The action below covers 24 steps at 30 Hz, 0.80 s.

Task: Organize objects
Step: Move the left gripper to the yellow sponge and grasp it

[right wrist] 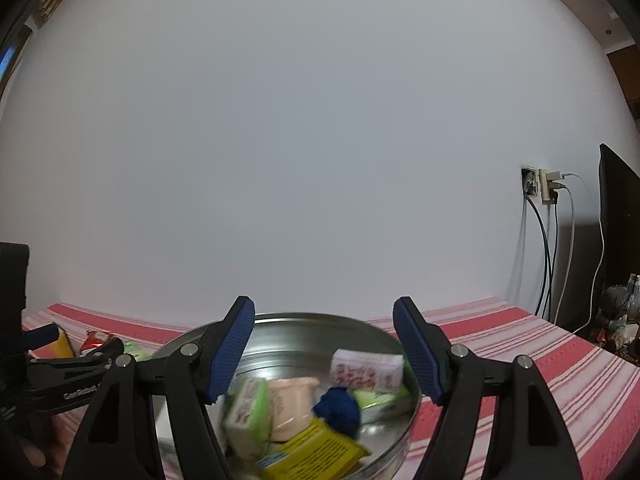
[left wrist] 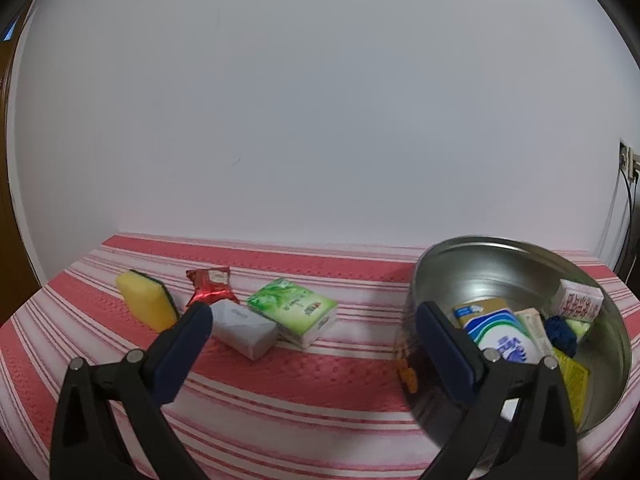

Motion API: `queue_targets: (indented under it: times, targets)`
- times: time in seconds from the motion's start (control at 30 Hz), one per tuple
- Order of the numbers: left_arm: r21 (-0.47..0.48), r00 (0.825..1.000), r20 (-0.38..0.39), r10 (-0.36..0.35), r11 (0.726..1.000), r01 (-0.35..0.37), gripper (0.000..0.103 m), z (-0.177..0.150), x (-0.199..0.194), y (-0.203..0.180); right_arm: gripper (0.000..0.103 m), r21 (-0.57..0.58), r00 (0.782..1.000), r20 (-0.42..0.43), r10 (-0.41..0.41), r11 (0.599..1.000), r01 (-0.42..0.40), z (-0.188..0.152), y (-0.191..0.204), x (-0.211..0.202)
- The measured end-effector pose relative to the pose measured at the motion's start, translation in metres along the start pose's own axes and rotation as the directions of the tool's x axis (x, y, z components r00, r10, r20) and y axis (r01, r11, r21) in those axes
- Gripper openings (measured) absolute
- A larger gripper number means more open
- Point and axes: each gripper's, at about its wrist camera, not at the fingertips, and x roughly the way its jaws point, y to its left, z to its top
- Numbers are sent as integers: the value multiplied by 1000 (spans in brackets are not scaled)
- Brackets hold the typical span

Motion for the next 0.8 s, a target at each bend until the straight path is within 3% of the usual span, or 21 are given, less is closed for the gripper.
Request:
queue_targets:
  times: [0.13,0.27,0.4,0.67,0.8]
  targets:
    - [-9,1000,-15,7,1000,-8,103,1,3,19,74,18,999,2,45,999,-45,0,17,-11]
    - [-2,997,-15,78,997,-78,103,3,8,43,74,12,992,11,126,992,-126,-1,48,-20]
    - [-57,990,-50,130,990,-133,103,6,20,84,74,-24,976,-49,214,976,-216,-3,83,-11]
    - [-196,970,-122,208,953,-229,103,17,46,156,74,-90,902,-194,386,908,-408,-16,135,-5]
    - [-213,961,-181,211,945,-247,103,20,72,170,74,-127,894,-200,401,894,-429,-19,147,-11]
